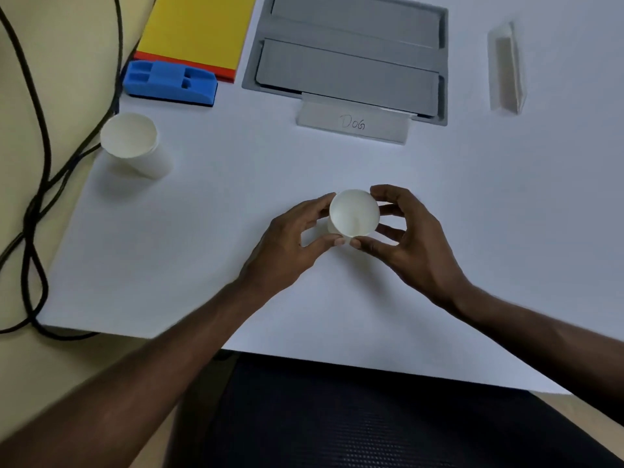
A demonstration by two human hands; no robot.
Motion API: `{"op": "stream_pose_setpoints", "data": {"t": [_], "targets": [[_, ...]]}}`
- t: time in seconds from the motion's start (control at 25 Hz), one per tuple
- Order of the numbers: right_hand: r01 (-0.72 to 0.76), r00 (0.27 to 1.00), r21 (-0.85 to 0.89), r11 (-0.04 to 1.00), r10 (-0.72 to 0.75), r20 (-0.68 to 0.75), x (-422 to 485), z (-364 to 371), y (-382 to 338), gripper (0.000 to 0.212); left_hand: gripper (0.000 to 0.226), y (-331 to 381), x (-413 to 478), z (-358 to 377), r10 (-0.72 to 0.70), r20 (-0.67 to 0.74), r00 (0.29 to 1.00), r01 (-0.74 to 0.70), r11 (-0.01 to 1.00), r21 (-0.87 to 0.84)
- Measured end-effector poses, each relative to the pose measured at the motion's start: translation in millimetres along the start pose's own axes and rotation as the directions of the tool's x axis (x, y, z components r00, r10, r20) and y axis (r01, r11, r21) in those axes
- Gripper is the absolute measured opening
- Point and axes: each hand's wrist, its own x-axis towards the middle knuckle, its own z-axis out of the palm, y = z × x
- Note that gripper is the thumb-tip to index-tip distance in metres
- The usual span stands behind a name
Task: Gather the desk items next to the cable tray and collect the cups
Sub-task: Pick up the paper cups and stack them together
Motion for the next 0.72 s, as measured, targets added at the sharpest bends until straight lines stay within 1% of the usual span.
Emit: {"op": "stream_pose_setpoints", "data": {"t": [0.12,0.28,0.36,0.48,0.6,0.68,0.72], "targets": [[0.002,1.000,-0.028,1.000,-0.002,-0.015,-3,1,1,0.074,0.069,1,-1,4,-0.032,0.002,0.999,0.032,0.999,0.013],[-0.007,1.000,-0.092,0.996,0.005,-0.017,-4,1,-1,0.084,0.079,1,-3,1,-0.033,0.006,0.999,0.032,0.998,0.060],[-0.008,0.999,-0.104,0.995,0.003,-0.045,-2,-1,-6,0.082,0.083,-1,-5,-7,-0.053,-0.029,0.998,0.055,0.995,0.082],[0.033,0.996,-0.124,0.992,-0.044,-0.081,8,2,-18,0.072,0.079,-3,-14,-24,-0.083,-0.176,0.981,0.101,0.990,0.096],[0.101,0.991,-0.167,0.981,-0.113,-0.069,22,16,-36,0.068,0.074,-3,-20,-42,-0.061,-0.298,0.953,0.115,0.979,0.169],[0.183,0.982,-0.236,0.954,-0.191,-0.008,35,33,-53,0.072,0.079,-3,-21,-59,-0.026,-0.388,0.921,0.134,0.958,0.253],[0.237,0.971,-0.286,0.928,-0.234,0.044,42,44,-62,0.077,0.085,-3,-20,-68,-0.005,-0.453,0.891,0.153,0.945,0.289]]}}
